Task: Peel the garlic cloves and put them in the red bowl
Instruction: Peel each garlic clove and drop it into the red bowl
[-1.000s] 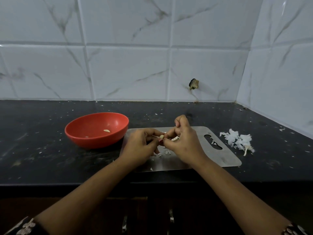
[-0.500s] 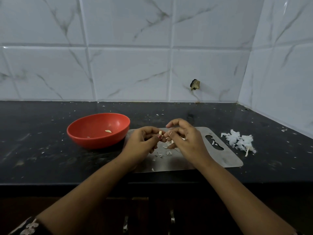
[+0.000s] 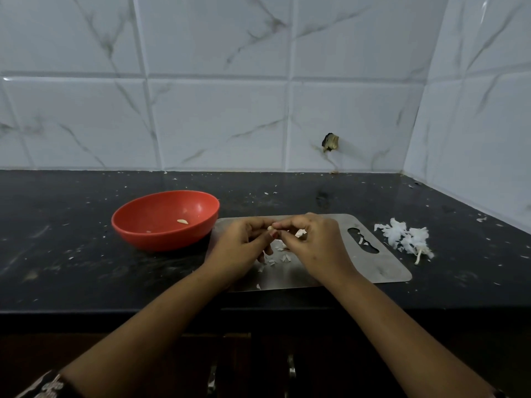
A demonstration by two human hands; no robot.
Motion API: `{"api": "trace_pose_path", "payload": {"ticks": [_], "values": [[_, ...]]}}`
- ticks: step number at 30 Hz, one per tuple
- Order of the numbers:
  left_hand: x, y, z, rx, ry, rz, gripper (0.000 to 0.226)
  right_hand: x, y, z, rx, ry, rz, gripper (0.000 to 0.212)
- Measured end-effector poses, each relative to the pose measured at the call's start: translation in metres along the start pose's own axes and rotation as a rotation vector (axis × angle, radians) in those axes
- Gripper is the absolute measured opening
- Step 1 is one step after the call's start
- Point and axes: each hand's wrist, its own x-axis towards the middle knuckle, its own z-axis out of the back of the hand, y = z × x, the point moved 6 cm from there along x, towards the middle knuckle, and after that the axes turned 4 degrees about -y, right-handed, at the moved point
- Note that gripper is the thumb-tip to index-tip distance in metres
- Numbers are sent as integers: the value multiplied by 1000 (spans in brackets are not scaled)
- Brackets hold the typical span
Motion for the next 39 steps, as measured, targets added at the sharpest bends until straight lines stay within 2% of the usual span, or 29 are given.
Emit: {"api": "trace_pose_path", "payload": {"ticks": [3,7,15,20,26,33,35,39], "values": [[1,-1,2,104,-40,-56,26,1,1,-1,1,8,24,12],[0,-5,0,179,-25,-138,33,1,-5,-2,53,20,-42,6],[-1,-3,-2,26,21,-88,33,-1,-3,0,226,26,-84,17],[-1,-2,3,-32,-30,-60,12,-1,-3,-4,291,104,-107,21],[-1,-2,7,-29,-83,-60,16,-2,-10,-9,552,194,-322,19],[-7,-22,15,215,-218,-289,21,-3,-9,-9,686,227,-420,12],[-7,-24,15,269,-233,-325,16,-4,-9,-9,698,233,-439,11],[-7,-27,16,313,-248,-370,24,-4,-9,-10,699,249,-458,11]]}}
